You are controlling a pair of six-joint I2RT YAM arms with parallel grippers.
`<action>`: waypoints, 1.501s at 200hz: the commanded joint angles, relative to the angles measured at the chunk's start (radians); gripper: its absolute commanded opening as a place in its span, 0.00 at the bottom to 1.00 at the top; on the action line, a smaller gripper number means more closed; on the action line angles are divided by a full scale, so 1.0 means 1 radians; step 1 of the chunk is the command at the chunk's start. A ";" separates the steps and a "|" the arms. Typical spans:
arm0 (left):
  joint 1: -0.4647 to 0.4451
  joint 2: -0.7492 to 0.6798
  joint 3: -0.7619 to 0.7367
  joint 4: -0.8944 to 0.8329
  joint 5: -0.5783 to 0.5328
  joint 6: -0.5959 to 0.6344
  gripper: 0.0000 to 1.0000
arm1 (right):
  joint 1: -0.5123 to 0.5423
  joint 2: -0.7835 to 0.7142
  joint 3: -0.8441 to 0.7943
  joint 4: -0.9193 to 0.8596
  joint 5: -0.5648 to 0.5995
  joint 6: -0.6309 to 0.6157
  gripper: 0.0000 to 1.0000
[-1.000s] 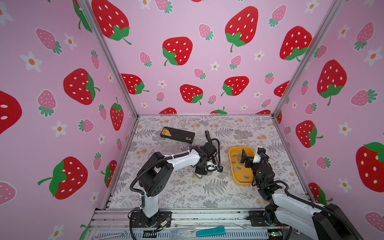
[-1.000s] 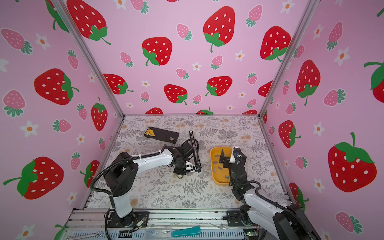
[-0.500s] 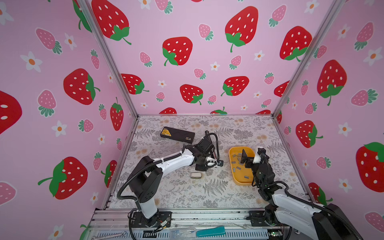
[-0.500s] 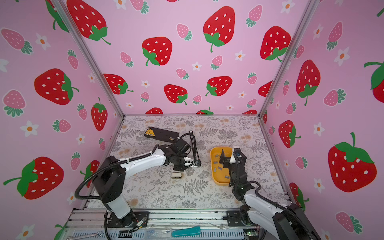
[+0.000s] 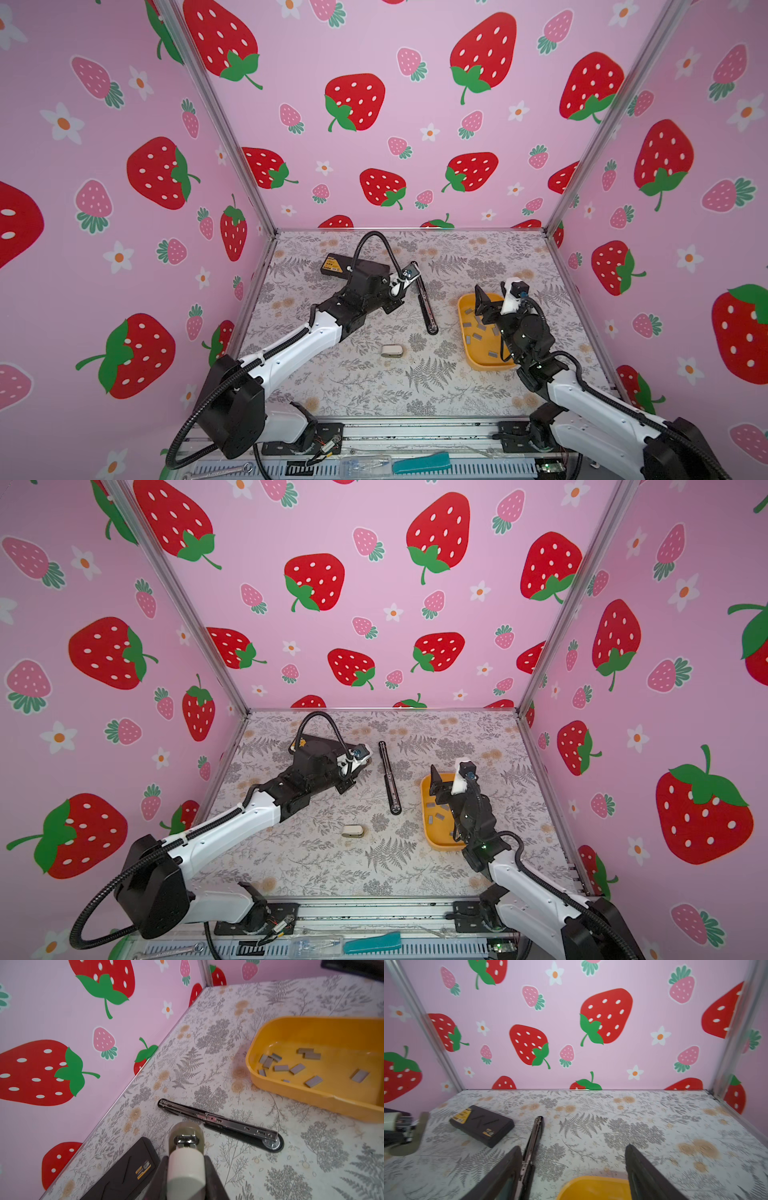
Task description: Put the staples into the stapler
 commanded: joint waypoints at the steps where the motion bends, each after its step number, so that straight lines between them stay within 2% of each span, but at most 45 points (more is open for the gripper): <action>1: 0.007 -0.025 -0.079 0.266 0.074 -0.143 0.00 | 0.091 0.030 0.054 -0.011 -0.032 -0.024 0.78; 11: 0.005 -0.034 -0.093 0.309 0.060 -0.175 0.00 | 0.131 0.049 0.060 0.009 -0.002 -0.046 0.78; 30: 0.007 -0.056 -0.056 0.280 0.079 -0.178 0.00 | 0.185 0.085 0.088 0.026 0.044 -0.075 0.78; 58: -0.004 -0.129 -0.097 0.249 0.196 -0.131 0.00 | 0.245 0.135 0.126 0.077 0.059 -0.100 0.77; 85: -0.140 -0.231 -0.240 0.286 -0.033 -0.012 0.00 | 0.267 0.152 0.132 0.124 0.075 -0.079 0.76; 105: -0.149 -0.273 -0.282 0.267 0.006 -0.007 0.00 | 0.268 0.165 0.159 0.103 0.076 -0.051 0.71; 127: -0.160 -0.283 -0.299 0.300 -0.039 -0.019 0.00 | 0.273 0.176 0.224 0.001 0.010 -0.043 0.66; 146: -0.202 -0.268 -0.302 0.310 -0.090 0.028 0.00 | 0.285 0.152 0.219 -0.019 0.011 -0.021 0.68; 164: -0.220 -0.245 -0.284 0.305 -0.067 0.029 0.00 | 0.295 0.127 0.202 -0.022 -0.017 0.000 0.69; 184: -0.231 -0.216 -0.259 0.308 -0.076 0.023 0.00 | 0.303 0.151 0.235 -0.076 -0.051 0.020 0.68; 211: -0.245 -0.189 -0.241 0.315 -0.149 0.029 0.00 | 0.309 0.185 0.248 -0.084 -0.045 0.049 0.68; 229: -0.250 -0.193 -0.241 0.319 -0.125 0.032 0.00 | 0.308 0.197 0.240 -0.080 -0.010 0.069 0.68; 300: -0.257 -0.214 -0.243 0.328 -0.141 0.029 0.00 | 0.308 0.259 0.274 -0.109 -0.051 0.106 0.67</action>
